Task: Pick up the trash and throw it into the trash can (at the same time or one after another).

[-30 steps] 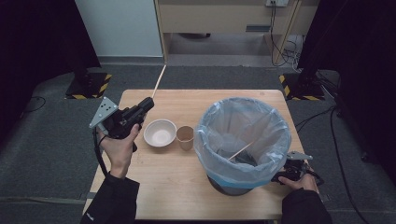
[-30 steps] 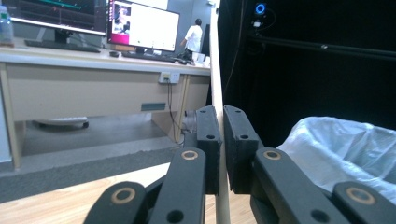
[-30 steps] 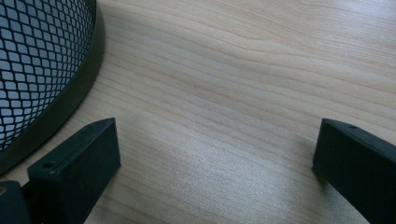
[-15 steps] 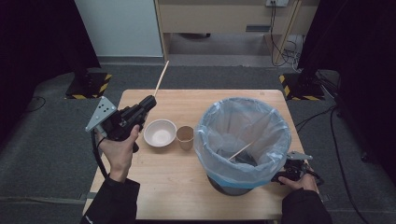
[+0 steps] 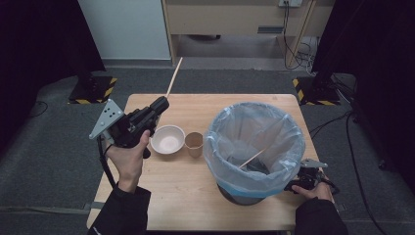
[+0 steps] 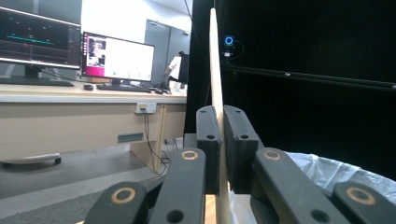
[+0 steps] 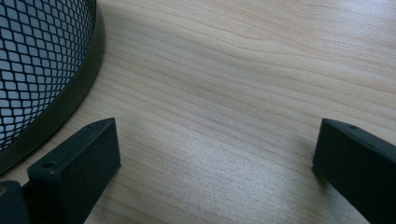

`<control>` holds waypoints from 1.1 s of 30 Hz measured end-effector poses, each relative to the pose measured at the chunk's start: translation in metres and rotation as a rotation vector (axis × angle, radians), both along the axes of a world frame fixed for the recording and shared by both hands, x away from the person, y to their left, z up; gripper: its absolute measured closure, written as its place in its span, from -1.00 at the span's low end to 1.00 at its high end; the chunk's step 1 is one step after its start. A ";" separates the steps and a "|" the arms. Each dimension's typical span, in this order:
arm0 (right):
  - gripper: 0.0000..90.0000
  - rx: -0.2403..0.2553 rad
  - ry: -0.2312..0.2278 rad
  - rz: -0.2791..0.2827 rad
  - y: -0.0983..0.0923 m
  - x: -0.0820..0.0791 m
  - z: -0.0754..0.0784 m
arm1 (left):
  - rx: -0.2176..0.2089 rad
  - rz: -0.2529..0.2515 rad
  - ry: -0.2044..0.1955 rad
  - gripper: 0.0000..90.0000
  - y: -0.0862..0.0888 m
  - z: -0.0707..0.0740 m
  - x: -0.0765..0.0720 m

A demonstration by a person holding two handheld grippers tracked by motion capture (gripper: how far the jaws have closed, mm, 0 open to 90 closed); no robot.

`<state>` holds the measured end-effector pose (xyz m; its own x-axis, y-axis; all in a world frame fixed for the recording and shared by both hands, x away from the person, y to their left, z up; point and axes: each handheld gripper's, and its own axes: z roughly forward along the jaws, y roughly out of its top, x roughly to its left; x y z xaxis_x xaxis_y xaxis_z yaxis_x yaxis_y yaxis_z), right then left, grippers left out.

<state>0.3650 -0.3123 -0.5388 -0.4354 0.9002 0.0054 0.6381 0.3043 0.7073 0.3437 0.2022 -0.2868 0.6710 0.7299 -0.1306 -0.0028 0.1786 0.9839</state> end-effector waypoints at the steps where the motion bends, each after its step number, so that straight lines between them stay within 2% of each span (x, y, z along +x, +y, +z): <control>1: -0.98 0.000 0.000 0.000 0.000 0.000 0.000 | -0.001 -0.005 -0.001 0.89 -0.002 0.001 0.000; 13: -0.98 0.000 0.000 0.000 0.000 0.000 0.000 | 0.008 -0.068 -0.015 0.89 -0.035 0.012 -0.001; 33: -0.98 0.002 0.002 -0.002 0.000 0.000 0.000 | 0.050 -0.187 0.002 0.90 -0.098 0.011 0.001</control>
<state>0.3648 -0.3122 -0.5388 -0.4333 0.9012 0.0076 0.6400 0.3018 0.7066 0.3443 0.1042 -0.2761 0.7953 0.5981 -0.0984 0.0277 0.1262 0.9916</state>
